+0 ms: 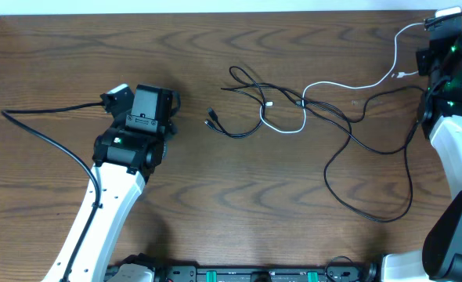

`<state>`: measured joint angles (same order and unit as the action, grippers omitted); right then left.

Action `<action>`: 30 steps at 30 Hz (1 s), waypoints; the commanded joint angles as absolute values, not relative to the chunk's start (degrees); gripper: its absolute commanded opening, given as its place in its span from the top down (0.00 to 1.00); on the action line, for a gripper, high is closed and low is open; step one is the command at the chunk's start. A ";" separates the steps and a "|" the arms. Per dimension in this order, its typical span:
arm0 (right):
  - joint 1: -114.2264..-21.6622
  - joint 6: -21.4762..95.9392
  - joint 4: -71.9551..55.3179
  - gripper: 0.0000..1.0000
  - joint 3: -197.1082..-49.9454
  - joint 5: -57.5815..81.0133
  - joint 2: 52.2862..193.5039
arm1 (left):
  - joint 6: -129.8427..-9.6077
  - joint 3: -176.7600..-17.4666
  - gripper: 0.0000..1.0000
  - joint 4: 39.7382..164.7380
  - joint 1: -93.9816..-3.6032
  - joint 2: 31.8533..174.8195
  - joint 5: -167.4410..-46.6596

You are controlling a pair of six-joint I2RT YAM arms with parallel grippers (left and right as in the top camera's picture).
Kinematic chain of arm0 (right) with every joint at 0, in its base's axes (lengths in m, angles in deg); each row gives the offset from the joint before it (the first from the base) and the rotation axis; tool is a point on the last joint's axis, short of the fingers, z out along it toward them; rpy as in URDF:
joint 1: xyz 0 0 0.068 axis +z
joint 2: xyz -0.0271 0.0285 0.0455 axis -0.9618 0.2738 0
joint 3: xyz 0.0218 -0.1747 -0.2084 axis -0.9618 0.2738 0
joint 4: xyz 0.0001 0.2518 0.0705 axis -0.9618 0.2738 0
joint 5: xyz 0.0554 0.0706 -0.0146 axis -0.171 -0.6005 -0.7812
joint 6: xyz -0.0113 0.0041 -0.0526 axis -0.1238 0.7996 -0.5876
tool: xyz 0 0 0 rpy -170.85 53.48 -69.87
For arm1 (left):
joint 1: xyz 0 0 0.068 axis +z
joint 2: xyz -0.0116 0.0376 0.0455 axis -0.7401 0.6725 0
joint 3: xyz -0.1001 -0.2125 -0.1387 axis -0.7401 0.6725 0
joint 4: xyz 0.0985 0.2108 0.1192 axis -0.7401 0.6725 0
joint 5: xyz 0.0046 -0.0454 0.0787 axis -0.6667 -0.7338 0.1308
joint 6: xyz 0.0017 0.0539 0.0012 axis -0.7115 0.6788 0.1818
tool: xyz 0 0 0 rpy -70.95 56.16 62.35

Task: Untangle cables

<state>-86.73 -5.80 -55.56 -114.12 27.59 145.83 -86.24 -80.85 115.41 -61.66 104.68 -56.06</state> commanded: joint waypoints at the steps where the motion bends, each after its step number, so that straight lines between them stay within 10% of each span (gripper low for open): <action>1: -86.45 -3.88 -55.50 0.99 -115.23 27.00 145.22 | -81.56 -81.22 0.09 112.37 -61.72 105.42 -67.73; 30: -86.45 5.54 -49.84 0.99 -115.21 13.56 145.22 | -56.27 -103.32 0.02 104.06 -72.87 128.81 -71.53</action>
<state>-86.73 4.58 -49.88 -114.12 14.15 145.81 -60.40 -97.94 101.86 -71.18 123.43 -71.95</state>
